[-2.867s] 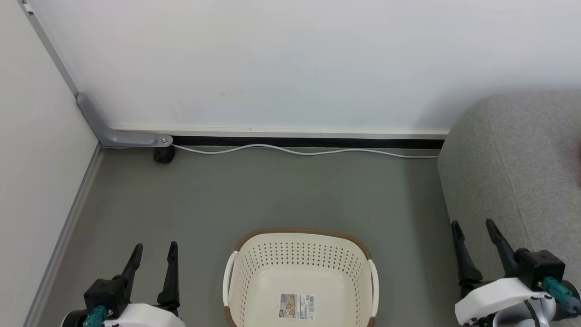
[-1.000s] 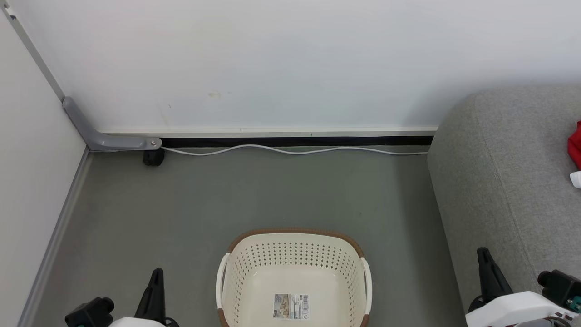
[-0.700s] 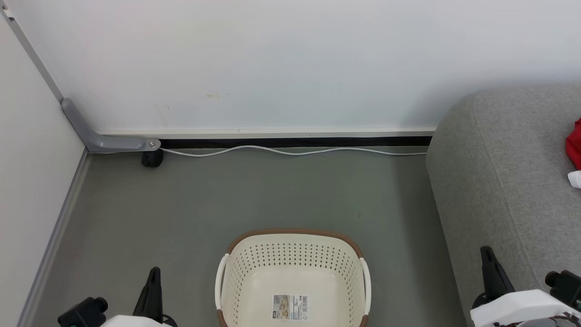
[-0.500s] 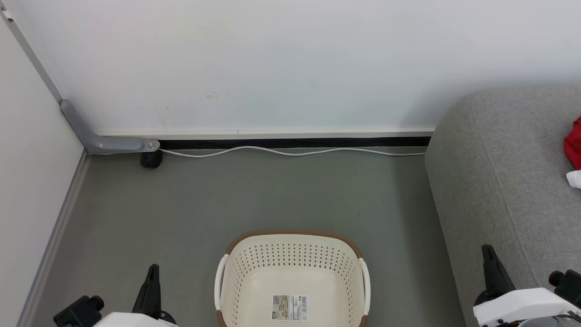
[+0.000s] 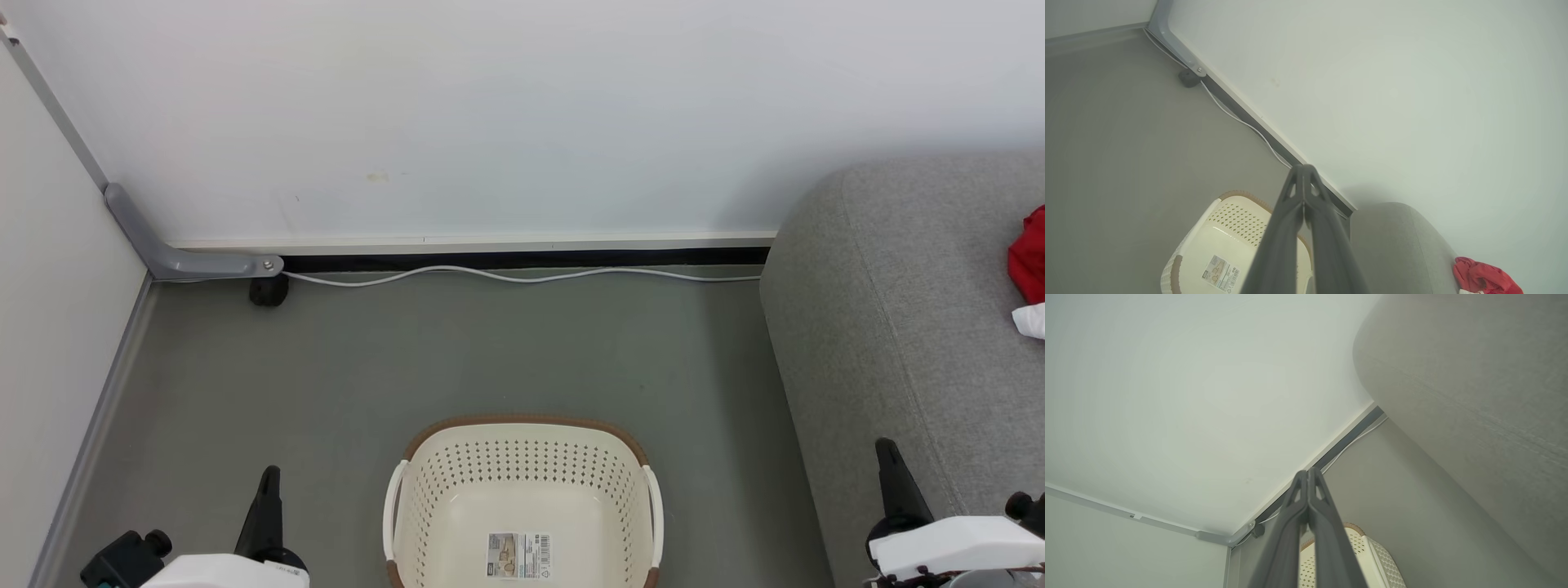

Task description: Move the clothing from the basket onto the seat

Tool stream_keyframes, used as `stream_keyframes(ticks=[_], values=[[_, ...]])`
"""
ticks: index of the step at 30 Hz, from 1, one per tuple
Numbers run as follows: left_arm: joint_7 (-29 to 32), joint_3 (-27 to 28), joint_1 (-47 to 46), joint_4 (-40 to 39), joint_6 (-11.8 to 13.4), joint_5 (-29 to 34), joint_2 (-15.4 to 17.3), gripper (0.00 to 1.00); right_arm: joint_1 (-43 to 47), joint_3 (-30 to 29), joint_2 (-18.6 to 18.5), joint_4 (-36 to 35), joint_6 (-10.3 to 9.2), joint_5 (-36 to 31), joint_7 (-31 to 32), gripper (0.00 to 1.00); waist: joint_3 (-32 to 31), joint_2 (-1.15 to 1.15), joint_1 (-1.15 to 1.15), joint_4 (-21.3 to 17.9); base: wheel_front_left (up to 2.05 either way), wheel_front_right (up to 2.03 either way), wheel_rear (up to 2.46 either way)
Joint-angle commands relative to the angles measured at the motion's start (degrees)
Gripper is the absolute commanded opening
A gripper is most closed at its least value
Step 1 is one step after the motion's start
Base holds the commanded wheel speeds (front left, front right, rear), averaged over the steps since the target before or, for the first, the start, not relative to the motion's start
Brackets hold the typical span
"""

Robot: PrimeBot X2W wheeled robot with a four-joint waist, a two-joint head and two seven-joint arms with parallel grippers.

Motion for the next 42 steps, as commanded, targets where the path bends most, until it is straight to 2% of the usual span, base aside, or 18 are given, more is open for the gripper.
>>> stream_keyframes(ticks=[1,42], values=[[0.53,1.44,-3.28,-1.77,-0.75,-1.98,0.92,0.00,-2.25,0.33,-0.59,-2.12,0.05,2.18,0.68,0.00,-0.03,0.00,-0.01,-0.05,0.00,0.00,0.00],[7.44,4.19,-5.74,-4.08,-2.24,-27.99,1.23,0.00,-2.94,-2.36,-0.50,-5.19,0.07,28.94,7.42,0.00,-0.73,0.00,-0.01,-1.18,0.00,0.00,0.00]])
